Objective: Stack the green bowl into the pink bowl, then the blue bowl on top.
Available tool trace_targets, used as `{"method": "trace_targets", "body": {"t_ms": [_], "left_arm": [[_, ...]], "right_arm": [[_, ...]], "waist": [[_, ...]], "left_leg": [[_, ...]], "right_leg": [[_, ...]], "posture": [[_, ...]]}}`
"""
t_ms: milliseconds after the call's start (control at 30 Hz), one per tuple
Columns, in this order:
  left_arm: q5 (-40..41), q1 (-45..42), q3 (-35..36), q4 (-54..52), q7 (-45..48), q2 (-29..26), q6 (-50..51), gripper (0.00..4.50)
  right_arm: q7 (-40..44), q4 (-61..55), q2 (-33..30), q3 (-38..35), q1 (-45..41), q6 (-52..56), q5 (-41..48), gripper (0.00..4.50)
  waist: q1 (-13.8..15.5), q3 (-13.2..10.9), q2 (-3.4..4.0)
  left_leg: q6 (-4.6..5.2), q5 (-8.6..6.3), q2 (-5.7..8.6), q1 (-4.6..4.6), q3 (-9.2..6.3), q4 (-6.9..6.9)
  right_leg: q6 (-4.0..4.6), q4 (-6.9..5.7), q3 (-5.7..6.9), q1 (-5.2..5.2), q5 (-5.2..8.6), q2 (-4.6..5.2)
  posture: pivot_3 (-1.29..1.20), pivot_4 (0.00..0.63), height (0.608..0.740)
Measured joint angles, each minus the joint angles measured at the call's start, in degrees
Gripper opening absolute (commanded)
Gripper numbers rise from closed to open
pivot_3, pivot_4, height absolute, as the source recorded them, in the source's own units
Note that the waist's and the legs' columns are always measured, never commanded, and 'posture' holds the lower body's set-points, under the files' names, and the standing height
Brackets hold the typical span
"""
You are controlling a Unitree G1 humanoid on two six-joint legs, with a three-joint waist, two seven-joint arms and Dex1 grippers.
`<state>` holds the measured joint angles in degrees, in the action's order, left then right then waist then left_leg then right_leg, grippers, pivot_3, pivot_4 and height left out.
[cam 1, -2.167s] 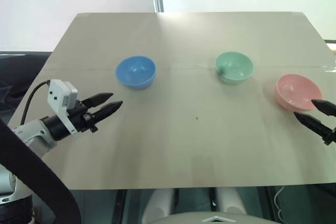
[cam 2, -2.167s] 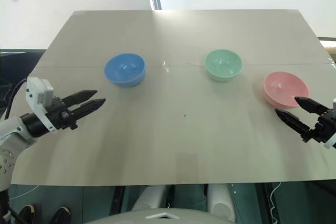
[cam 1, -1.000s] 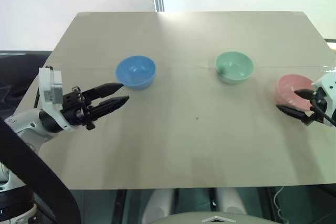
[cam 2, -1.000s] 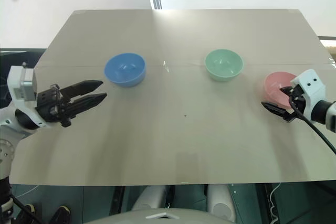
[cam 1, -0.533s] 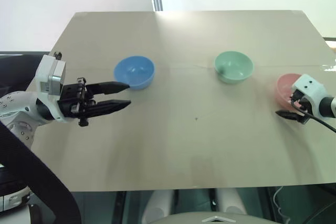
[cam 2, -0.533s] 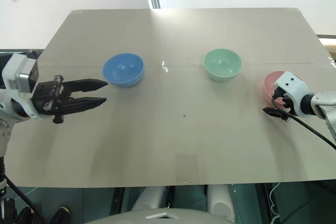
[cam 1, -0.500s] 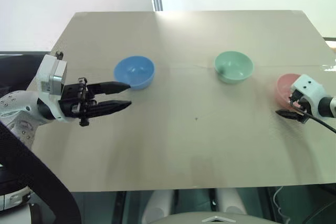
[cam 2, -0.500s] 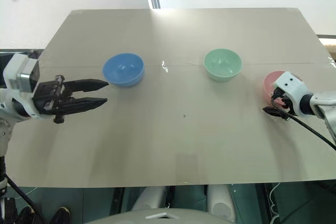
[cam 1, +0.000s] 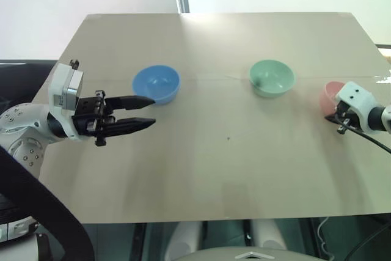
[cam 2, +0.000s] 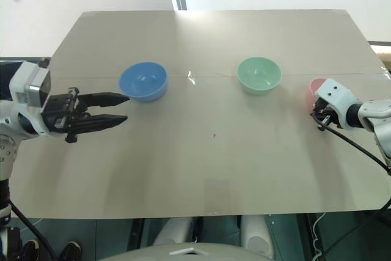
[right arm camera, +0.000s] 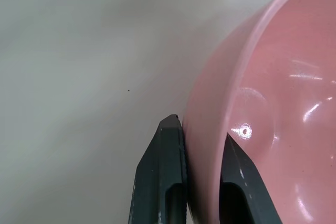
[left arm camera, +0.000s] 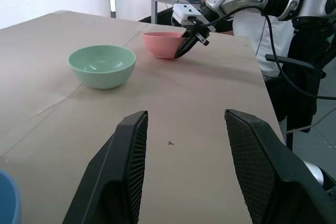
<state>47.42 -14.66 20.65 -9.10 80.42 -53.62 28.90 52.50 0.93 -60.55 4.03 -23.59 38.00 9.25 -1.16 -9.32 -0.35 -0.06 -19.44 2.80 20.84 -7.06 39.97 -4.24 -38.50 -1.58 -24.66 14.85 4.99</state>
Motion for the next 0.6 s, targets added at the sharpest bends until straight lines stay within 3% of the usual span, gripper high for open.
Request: {"method": "trace_targets", "body": {"t_ms": [367, 600], "left_arm": [[-0.6, -0.01, -0.29, 0.92, -0.12, 0.23, -0.76, 2.45], [-1.22, -0.89, -0.98, 2.13, -0.03, 0.53, -1.55, 2.45]], "right_arm": [[5.39, -11.6, 2.42, -0.51, 0.21, 4.77, 6.16, 0.01], [7.92, -28.43, 6.47, 7.03, -5.52, 9.44, 11.43, 0.01]], "waist": [[-1.04, -0.02, 0.03], [-1.03, -0.07, 0.11]], "left_leg": [[0.0, 0.0, -0.04, 0.03, -0.01, -0.01], [0.0, 0.0, -0.03, 0.09, -0.07, -0.01]], "right_leg": [[0.0, -0.01, -0.01, -0.05, 0.0, 0.01], [0.0, 0.01, 0.03, -0.08, 0.0, 0.03]], "posture": [[0.0, 0.15, 0.74], [0.0, 0.15, 0.74]]}}
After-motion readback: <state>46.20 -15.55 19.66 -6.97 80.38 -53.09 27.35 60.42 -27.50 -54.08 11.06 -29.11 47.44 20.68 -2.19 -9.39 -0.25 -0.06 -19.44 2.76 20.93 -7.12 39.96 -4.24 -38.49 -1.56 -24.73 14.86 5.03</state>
